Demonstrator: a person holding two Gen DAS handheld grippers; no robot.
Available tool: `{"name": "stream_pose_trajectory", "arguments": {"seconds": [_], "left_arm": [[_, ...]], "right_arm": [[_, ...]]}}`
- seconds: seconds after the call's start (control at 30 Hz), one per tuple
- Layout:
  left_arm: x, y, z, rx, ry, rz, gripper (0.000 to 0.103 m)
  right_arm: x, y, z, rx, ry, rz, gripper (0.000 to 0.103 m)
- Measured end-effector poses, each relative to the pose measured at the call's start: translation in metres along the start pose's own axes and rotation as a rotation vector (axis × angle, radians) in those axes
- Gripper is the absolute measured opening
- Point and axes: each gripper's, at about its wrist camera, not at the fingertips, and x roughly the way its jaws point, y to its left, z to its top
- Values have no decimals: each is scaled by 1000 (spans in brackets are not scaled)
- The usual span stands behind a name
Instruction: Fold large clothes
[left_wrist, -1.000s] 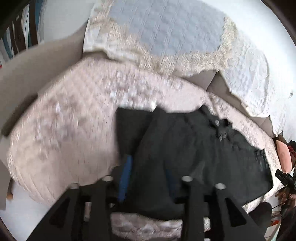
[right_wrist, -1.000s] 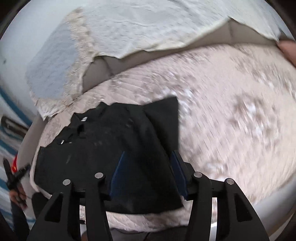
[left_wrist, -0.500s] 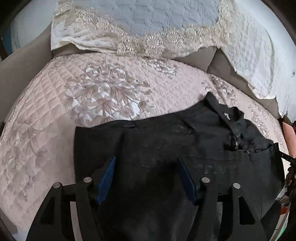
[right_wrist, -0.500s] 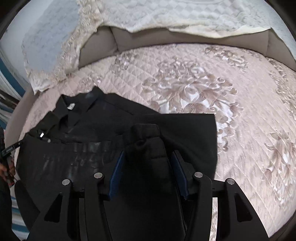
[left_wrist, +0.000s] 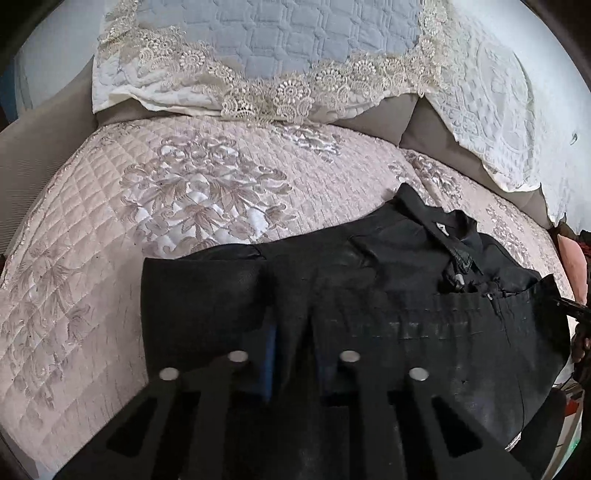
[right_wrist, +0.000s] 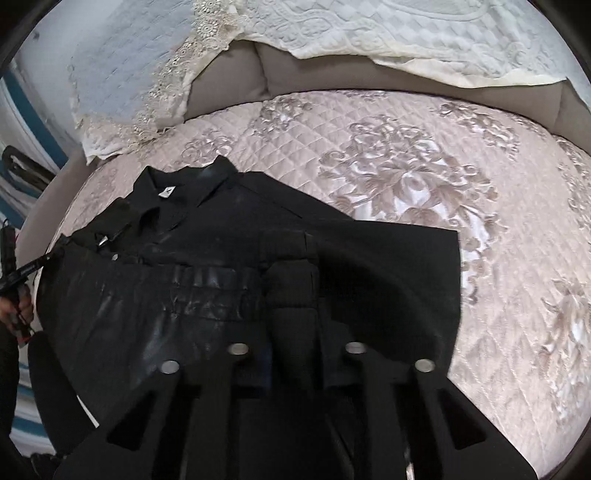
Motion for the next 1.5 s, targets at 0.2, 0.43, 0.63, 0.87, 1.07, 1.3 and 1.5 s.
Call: {"name": "stream_pose_trajectory", "arguments": {"seconds": [0.2,0.43,0.63,0.87,1.07,1.3,1.5], "left_arm": [[-31,-11,0,60,-74,-18,6],[-73,-13,9,41,-170,-69,5],[-79,-13,47,18,-267,-65,5],[21,-12,83,11,-141,40,5],[84,-1,69,-5,-34,107,5],[95,1,65,-12,-16,149,16],[48,0,65,-50,-78,151,16]], "right_arm": [[-27,12,0,-30,-61,21,9],[-66,18,12,-67,-177,41,8],[-68,3,50,-19,-261,8,8],[17,-35,87,95,-135,-55,8],[68,-54,75,135,-39,-84,12],[71,-66,72,180,-31,-81,25],[0,-36,60,129,-154,-159,30]]}}
